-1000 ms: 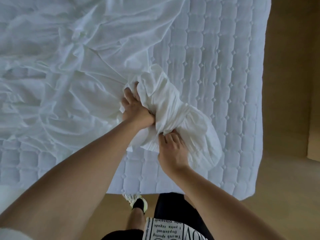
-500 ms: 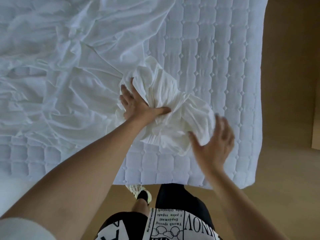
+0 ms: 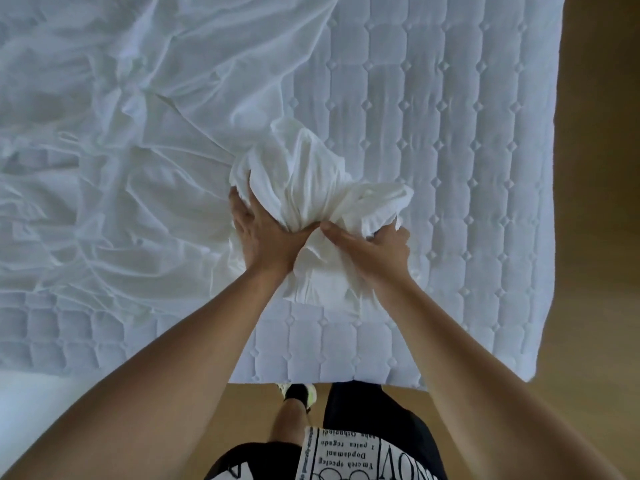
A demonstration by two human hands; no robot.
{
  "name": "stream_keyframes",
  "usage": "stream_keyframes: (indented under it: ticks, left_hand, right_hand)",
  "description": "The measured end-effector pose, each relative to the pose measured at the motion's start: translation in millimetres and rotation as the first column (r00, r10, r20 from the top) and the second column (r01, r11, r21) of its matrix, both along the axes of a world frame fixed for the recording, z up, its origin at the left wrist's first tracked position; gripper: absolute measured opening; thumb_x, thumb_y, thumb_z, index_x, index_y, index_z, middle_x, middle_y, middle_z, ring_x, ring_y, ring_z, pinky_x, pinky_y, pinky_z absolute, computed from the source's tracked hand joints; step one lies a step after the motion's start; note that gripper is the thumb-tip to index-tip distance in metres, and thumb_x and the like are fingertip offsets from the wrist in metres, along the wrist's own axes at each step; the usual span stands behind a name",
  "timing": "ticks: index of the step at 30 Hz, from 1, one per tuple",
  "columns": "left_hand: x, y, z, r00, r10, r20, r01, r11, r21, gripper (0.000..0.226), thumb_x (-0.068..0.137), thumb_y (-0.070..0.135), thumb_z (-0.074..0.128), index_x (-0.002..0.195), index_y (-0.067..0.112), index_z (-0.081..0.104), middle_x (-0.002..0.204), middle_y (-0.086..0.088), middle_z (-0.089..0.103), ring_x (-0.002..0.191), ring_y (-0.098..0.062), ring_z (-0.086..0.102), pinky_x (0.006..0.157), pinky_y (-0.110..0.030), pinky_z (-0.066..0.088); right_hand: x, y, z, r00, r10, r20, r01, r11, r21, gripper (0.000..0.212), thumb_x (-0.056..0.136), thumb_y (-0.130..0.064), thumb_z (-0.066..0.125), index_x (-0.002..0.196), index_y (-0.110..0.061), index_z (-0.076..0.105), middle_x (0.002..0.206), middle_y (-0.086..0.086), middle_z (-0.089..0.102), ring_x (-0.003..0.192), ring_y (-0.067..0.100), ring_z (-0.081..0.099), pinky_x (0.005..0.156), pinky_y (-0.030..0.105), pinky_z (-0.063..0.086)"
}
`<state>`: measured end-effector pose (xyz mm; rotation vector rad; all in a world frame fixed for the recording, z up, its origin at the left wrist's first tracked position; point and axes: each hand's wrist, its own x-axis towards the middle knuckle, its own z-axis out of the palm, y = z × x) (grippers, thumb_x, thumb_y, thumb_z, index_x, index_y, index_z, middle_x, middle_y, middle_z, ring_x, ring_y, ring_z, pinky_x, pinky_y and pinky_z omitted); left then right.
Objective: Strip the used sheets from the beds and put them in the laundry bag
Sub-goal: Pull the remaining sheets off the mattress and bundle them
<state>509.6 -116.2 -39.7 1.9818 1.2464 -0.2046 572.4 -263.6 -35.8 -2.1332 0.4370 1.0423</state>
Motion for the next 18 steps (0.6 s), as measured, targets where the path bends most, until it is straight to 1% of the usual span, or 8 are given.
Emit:
stream_keyframes:
  ticks: [3, 6, 8, 10, 13, 15, 17, 18]
  left_hand:
    - [2.3, -3.5, -0.9, 0.998, -0.041, -0.051, 0.041, 0.999, 0.008, 0.149, 0.055, 0.07, 0.086, 0.164, 0.023, -0.004, 0.17, -0.011, -0.011, 0.157, -0.033, 0.002, 0.127, -0.052, 0.016]
    - [-3.3, -0.5, 3.6, 0.99, -0.139, -0.017, 0.139, 0.99, -0.012, 0.146, 0.061, 0.072, 0.084, 0.163, 0.022, -0.008, 0.169, -0.014, -0.015, 0.157, -0.034, -0.006, 0.128, -0.048, 0.006]
    - [-16.0, 8.4, 9.2, 0.964, -0.264, 0.007, 0.264, 0.964, -0.006, 0.144, 0.062, 0.072, 0.083, 0.163, 0.025, -0.009, 0.169, -0.014, -0.017, 0.158, -0.033, -0.008, 0.127, -0.051, 0.008]
    - [-26.8, 21.2, 15.0, 0.954, -0.301, 0.021, 0.301, 0.953, -0.031, 0.141, 0.061, 0.069, 0.086, 0.162, 0.034, -0.006, 0.17, -0.008, -0.016, 0.158, -0.028, -0.006, 0.127, -0.051, 0.013]
    - [-19.2, 37.1, 20.5, 0.991, -0.091, 0.102, 0.101, 0.99, -0.098, 0.131, 0.063, 0.071, 0.08, 0.162, 0.042, -0.001, 0.171, -0.002, -0.013, 0.158, -0.02, -0.007, 0.125, -0.041, 0.011]
    - [6.3, 47.0, 23.7, 0.982, 0.11, 0.153, -0.086, 0.985, -0.151, 0.106, 0.075, 0.078, 0.057, 0.162, 0.044, 0.006, 0.172, 0.002, -0.008, 0.158, -0.018, -0.007, 0.125, -0.037, 0.009]
    - [31.2, 54.1, 23.6, 0.975, 0.184, 0.121, -0.155, 0.964, -0.216, 0.079, 0.093, 0.076, 0.037, 0.162, 0.041, 0.018, 0.173, 0.005, -0.001, 0.159, -0.02, -0.008, 0.128, -0.045, 0.001]
    - [37.0, 51.6, 22.3, 0.99, 0.124, 0.068, -0.108, 0.973, -0.202, 0.077, 0.094, 0.077, 0.032, 0.161, 0.04, 0.022, 0.173, 0.003, -0.002, 0.158, -0.023, -0.01, 0.128, -0.051, -0.002]
  right_hand:
    - [5.6, 13.6, -0.1, 0.998, 0.069, -0.004, -0.069, 0.986, -0.15, 0.128, 0.034, -0.089, 0.075, 0.144, -0.032, 0.043, 0.134, 0.0, 0.042, 0.13, 0.03, 0.043, 0.109, 0.055, 0.043]
    - [10.5, 7.8, -6.9, 0.998, 0.057, -0.011, -0.058, 0.988, -0.143, 0.126, 0.033, -0.088, 0.074, 0.143, -0.032, 0.047, 0.129, -0.001, 0.041, 0.13, 0.03, 0.044, 0.108, 0.054, 0.045]
    - [13.8, 4.7, -10.3, 0.999, 0.049, -0.019, -0.052, 0.99, -0.129, 0.118, 0.037, -0.084, 0.077, 0.139, -0.032, 0.051, 0.124, -0.004, 0.038, 0.13, 0.031, 0.046, 0.108, 0.054, 0.045]
    - [17.5, 3.5, -13.9, 0.999, 0.04, -0.014, -0.042, 0.994, -0.1, 0.108, 0.042, -0.08, 0.078, 0.136, -0.033, 0.054, 0.119, -0.006, 0.037, 0.131, 0.032, 0.046, 0.108, 0.053, 0.046]
    - [17.6, 0.1, -20.3, 0.997, 0.075, 0.034, -0.072, 0.994, -0.079, 0.094, 0.053, -0.074, 0.082, 0.135, -0.034, 0.056, 0.114, -0.008, 0.038, 0.132, 0.033, 0.045, 0.108, 0.051, 0.045]
    - [16.7, -3.2, -25.1, 0.994, 0.085, 0.072, -0.08, 0.994, -0.074, 0.095, 0.053, -0.075, 0.082, 0.135, -0.033, 0.056, 0.125, -0.003, 0.044, 0.133, 0.032, 0.044, 0.108, 0.051, 0.045]
    - [18.2, -4.6, -30.9, 0.993, 0.075, 0.086, -0.07, 0.995, -0.066, 0.099, 0.048, -0.078, 0.08, 0.135, -0.034, 0.059, 0.132, 0.0, 0.048, 0.132, 0.028, 0.044, 0.107, 0.05, 0.047]
    - [19.6, -5.3, -34.6, 0.994, 0.073, 0.082, -0.067, 0.996, -0.066, 0.099, 0.047, -0.08, 0.079, 0.133, -0.034, 0.06, 0.132, 0.001, 0.05, 0.13, 0.026, 0.045, 0.106, 0.049, 0.047]
